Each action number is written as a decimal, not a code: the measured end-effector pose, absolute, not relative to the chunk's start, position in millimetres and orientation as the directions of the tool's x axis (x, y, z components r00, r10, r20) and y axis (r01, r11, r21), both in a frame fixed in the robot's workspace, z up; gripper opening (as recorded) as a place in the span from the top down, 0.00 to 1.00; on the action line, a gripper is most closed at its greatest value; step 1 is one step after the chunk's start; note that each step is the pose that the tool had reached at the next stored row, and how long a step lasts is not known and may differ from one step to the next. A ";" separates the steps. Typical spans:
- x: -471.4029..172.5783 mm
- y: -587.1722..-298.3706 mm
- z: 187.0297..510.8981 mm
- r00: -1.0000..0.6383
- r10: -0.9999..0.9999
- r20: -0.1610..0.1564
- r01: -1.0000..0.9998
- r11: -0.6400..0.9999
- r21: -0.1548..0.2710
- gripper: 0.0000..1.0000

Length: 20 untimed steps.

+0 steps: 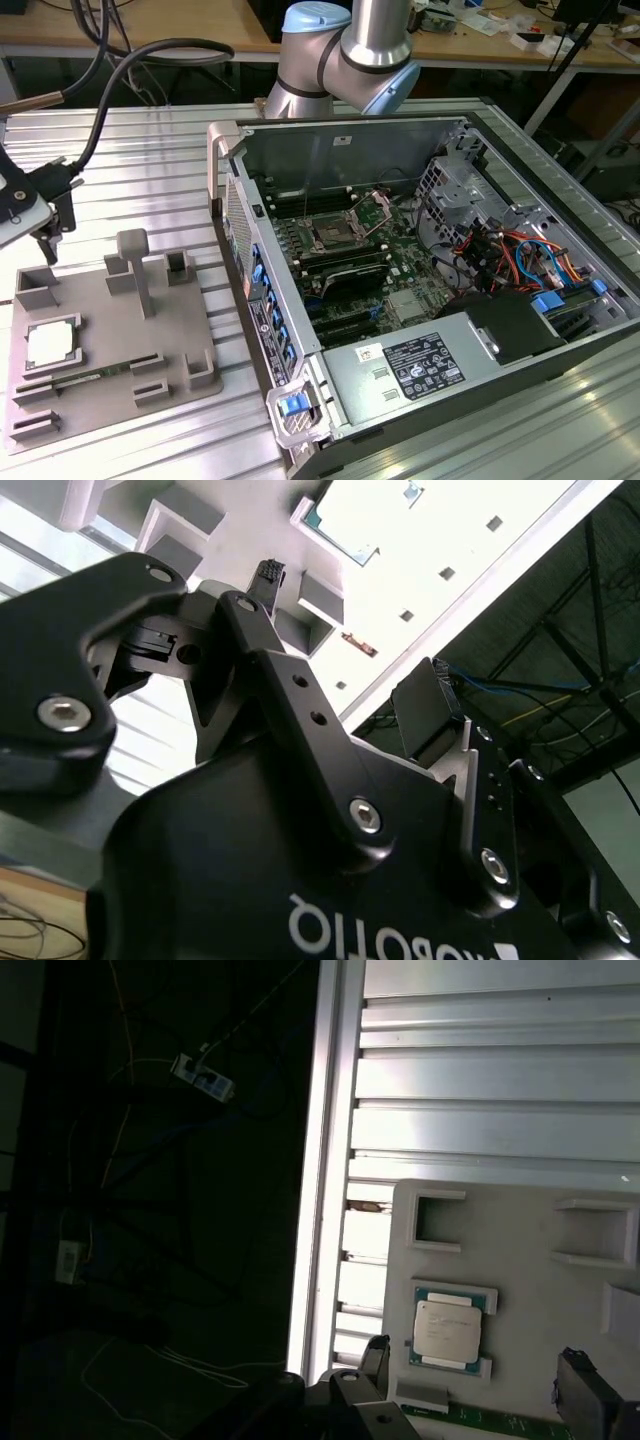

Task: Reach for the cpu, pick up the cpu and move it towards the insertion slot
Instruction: 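Pick up the cpu and move it towards the insertion slot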

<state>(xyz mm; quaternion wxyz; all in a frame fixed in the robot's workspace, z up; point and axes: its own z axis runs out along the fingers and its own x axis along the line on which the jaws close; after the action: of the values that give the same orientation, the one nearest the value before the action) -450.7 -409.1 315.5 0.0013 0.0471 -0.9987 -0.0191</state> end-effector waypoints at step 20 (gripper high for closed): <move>-450.7 -409.2 311.1 -0.996 -0.094 0.001 -0.094 0.995 0.038 0.28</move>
<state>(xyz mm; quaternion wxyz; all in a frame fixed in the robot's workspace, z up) -450.7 -409.2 311.1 0.0013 0.0471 -0.9987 -0.0191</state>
